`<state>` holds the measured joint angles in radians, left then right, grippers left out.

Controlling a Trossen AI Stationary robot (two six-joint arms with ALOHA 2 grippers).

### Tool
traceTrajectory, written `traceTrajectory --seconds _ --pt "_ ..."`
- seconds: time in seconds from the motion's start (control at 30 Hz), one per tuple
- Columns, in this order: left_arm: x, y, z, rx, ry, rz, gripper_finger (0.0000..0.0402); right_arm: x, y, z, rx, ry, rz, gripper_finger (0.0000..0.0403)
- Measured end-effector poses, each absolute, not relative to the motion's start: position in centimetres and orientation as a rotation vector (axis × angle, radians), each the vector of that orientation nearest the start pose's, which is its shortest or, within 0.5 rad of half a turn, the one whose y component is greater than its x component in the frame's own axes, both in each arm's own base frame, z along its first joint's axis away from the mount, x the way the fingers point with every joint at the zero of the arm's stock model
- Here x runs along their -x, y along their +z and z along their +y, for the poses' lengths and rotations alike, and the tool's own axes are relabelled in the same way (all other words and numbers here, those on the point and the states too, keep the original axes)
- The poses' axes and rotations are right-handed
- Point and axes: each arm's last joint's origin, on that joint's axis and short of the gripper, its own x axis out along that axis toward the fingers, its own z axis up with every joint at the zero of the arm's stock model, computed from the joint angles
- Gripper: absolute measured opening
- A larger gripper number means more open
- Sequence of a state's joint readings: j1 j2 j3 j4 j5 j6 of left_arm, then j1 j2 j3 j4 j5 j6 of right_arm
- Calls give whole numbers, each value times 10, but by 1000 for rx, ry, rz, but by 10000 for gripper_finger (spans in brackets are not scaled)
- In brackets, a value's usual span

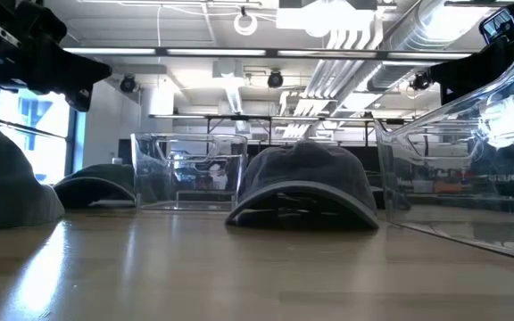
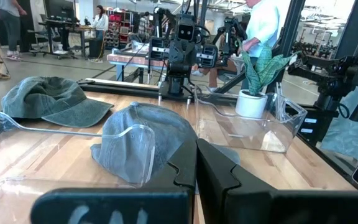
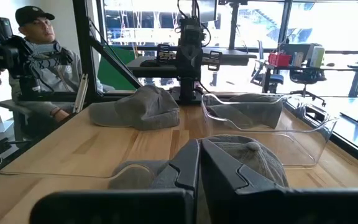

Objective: Pick & Place hat
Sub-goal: Put the left dark gray cap into the bottom transparent bin

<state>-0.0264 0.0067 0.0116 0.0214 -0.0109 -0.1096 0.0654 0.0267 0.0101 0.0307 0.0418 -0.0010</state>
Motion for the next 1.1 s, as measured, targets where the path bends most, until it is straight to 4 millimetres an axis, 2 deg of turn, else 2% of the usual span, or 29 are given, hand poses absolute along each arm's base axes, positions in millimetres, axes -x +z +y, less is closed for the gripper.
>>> traceTrajectory --seconds 0.13,0.27,0.4,0.5,0.7,0.83,0.93,1.1 --pt "-96 181 -2 213 -31 -147 1 -99 168 5 0 24 -14 12" --pt "-89 205 -1 433 -54 -413 1 -99 168 5 0 24 -14 12" --pt "-77 224 6 675 46 -701 1 -99 168 5 0 24 -14 12" --pt "-74 228 10 755 159 -776 1 -99 168 5 0 24 -14 12" --pt "-92 231 10 745 235 -594 1 -99 168 5 0 24 -14 12" --pt "-114 231 10 722 316 -415 1 -99 168 5 0 24 -14 12" --pt "-130 242 9 682 363 -283 1 -99 168 5 0 24 -14 12" --pt "-147 277 10 474 474 -2 1 -99 168 5 0 24 -15 12"
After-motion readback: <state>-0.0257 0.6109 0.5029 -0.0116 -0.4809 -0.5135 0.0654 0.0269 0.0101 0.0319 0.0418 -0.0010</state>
